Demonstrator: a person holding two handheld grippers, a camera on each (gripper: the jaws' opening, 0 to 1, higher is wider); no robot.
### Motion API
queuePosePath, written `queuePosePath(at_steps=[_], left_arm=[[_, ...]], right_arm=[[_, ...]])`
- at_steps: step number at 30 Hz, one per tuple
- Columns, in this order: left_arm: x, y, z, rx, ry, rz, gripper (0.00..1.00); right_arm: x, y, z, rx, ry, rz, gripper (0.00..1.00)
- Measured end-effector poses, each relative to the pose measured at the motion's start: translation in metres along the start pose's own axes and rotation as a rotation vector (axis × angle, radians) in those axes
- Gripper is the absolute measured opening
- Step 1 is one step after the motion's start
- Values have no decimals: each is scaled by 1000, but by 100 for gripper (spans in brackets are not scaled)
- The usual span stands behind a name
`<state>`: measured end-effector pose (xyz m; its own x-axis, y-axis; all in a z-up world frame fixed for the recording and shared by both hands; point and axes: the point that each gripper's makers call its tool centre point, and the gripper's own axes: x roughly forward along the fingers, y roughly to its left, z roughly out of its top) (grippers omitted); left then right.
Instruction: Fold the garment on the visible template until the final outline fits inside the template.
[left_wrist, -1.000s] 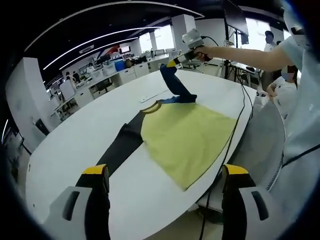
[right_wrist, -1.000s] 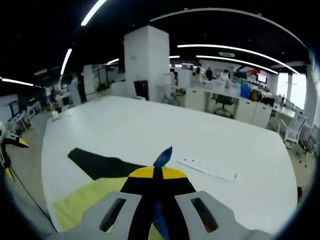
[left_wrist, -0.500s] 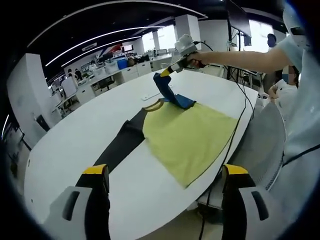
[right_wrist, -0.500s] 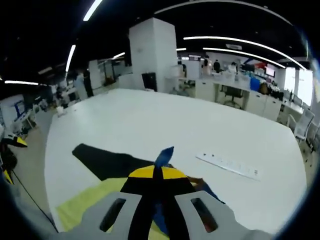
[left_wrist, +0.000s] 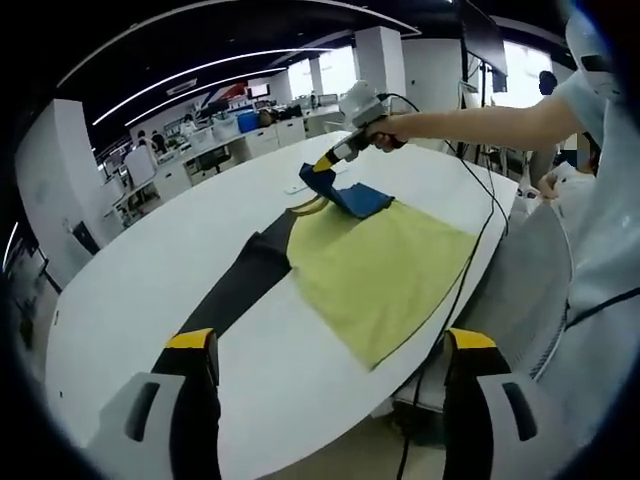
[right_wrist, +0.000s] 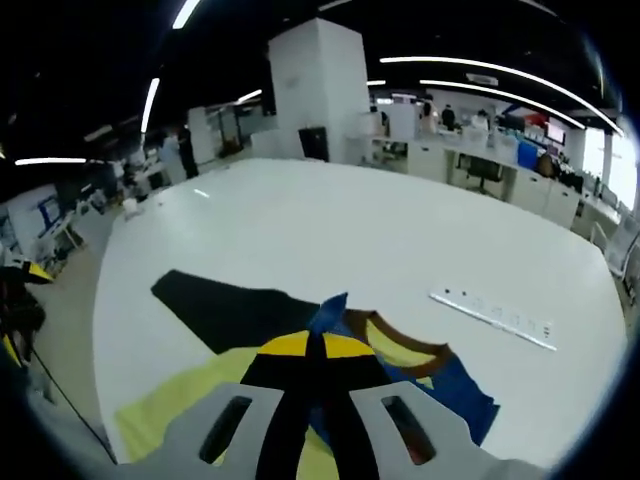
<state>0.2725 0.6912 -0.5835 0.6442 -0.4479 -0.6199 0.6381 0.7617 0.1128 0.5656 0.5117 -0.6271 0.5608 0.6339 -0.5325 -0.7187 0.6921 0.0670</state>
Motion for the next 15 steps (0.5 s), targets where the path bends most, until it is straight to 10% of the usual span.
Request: queuePosePath(at_steps=[15], left_arm=[[-3, 6, -7, -18, 8, 8, 89]], right_arm=[[34, 17, -20, 14, 78, 37, 3]])
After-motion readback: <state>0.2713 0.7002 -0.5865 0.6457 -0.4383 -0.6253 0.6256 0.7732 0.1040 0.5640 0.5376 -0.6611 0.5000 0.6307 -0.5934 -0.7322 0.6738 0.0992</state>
